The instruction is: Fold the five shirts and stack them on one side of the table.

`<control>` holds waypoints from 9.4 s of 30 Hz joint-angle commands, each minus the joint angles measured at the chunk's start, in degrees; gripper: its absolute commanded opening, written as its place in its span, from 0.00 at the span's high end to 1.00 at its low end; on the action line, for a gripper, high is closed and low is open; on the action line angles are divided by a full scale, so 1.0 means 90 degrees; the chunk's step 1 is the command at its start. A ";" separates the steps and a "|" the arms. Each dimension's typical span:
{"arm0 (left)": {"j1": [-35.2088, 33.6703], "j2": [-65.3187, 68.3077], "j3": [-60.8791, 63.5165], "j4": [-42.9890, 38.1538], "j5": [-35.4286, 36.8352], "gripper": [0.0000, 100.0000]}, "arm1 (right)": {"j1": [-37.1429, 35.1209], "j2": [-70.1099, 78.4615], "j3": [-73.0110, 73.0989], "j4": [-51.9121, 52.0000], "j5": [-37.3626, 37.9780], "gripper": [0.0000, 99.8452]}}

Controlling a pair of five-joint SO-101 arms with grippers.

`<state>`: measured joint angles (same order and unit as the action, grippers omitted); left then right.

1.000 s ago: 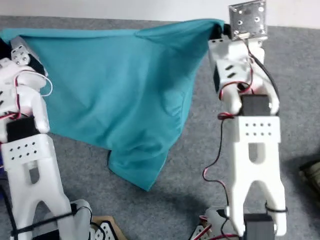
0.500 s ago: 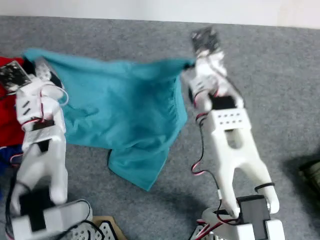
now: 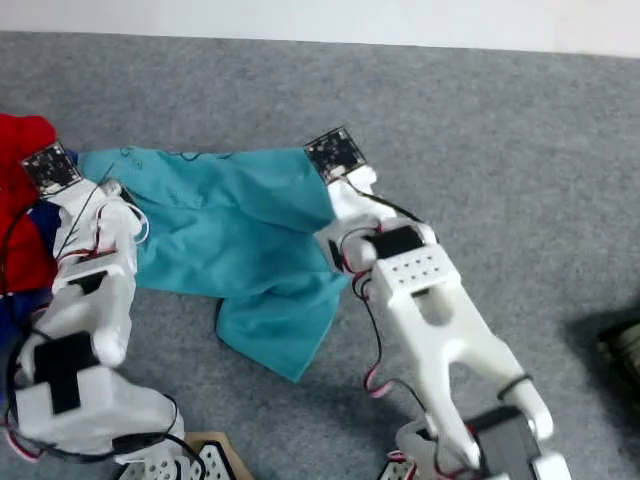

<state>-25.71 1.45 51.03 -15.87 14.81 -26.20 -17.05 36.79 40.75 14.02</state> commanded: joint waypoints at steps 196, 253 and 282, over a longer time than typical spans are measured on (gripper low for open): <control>-0.2496 -0.2271 -0.2642 0.9836 -0.0918 0.49 | -0.3179 -0.3326 0.3502 -0.0855 -0.0977 0.85; -0.0698 -0.0982 -0.0054 0.5001 0.2266 0.49 | -0.1812 0.1167 0.0689 -0.2545 -0.0537 0.98; -0.0698 -0.0982 -0.0054 0.4991 0.2266 0.49 | -0.3131 -0.0015 0.1773 -0.1783 -0.1114 0.86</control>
<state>-32.48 -5.85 50.51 29.67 34.68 -55.82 -19.60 56.75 25.71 4.44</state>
